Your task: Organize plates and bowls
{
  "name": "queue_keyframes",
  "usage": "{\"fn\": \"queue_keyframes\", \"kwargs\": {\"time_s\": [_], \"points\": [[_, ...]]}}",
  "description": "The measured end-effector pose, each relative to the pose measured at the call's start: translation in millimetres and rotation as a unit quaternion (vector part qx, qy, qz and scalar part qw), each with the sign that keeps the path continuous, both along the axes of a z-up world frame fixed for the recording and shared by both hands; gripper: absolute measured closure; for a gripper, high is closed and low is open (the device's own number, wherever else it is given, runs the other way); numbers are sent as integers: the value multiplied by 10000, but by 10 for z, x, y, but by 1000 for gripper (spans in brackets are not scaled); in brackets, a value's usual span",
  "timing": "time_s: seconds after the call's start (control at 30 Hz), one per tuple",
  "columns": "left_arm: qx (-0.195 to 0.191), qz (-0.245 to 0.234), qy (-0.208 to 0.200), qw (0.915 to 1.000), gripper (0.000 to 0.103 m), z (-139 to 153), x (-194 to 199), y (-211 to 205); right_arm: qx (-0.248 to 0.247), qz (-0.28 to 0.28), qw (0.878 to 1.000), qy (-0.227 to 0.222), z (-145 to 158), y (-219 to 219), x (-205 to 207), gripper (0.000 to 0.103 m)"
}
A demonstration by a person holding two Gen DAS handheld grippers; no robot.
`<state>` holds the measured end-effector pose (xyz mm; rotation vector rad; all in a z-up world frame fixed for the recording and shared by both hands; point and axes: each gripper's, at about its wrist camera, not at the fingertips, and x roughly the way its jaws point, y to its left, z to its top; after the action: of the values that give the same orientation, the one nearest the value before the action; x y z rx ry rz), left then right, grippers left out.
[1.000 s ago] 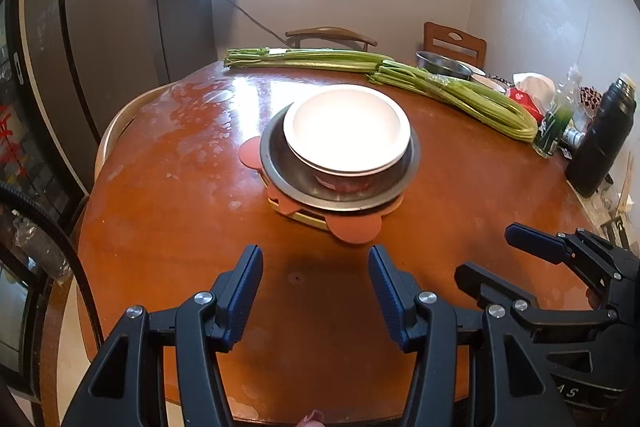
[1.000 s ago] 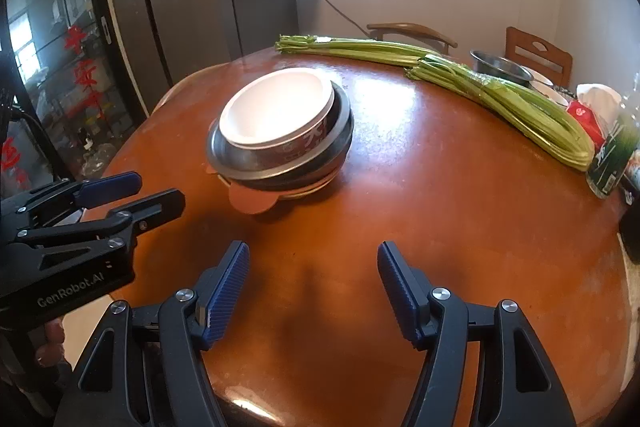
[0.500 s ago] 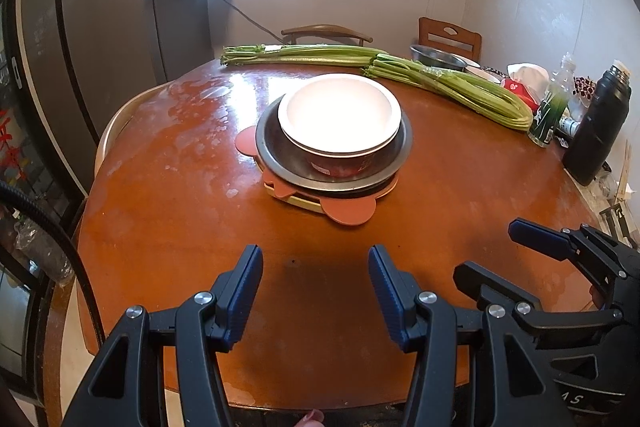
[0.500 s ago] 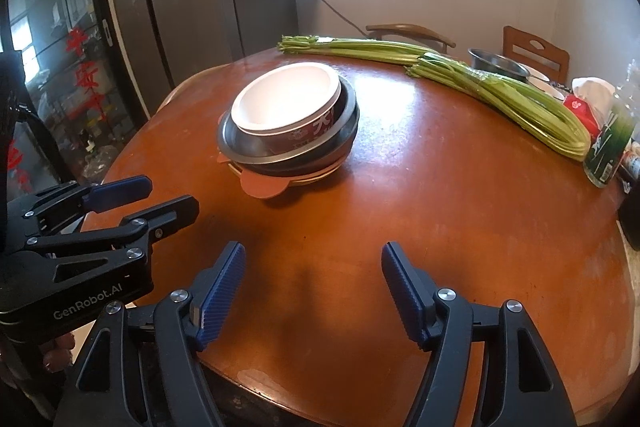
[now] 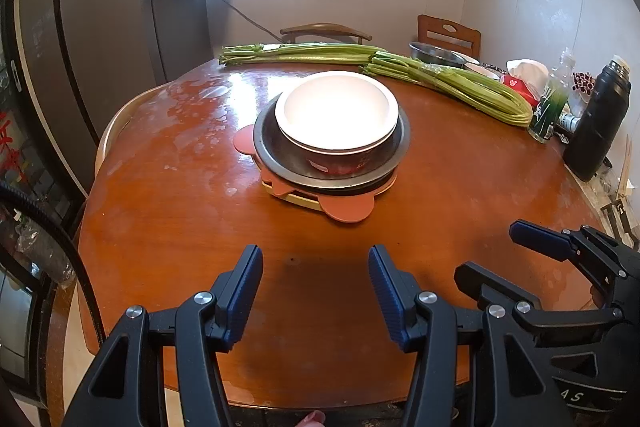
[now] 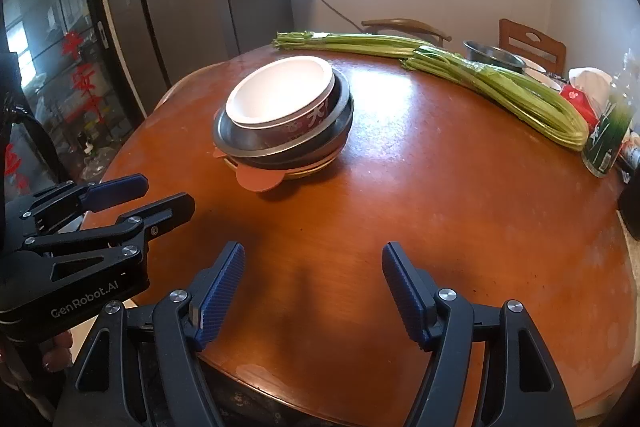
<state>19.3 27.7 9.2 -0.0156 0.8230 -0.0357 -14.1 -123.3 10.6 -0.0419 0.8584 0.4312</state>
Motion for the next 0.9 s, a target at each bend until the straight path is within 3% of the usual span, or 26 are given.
{"fn": "queue_keyframes", "kwargs": {"time_s": [0.9], "points": [[97, 140, 83, 9998, 48, -11, 86, 110, -73, -28, 9999, 146, -44, 12, 81, 30]]}}
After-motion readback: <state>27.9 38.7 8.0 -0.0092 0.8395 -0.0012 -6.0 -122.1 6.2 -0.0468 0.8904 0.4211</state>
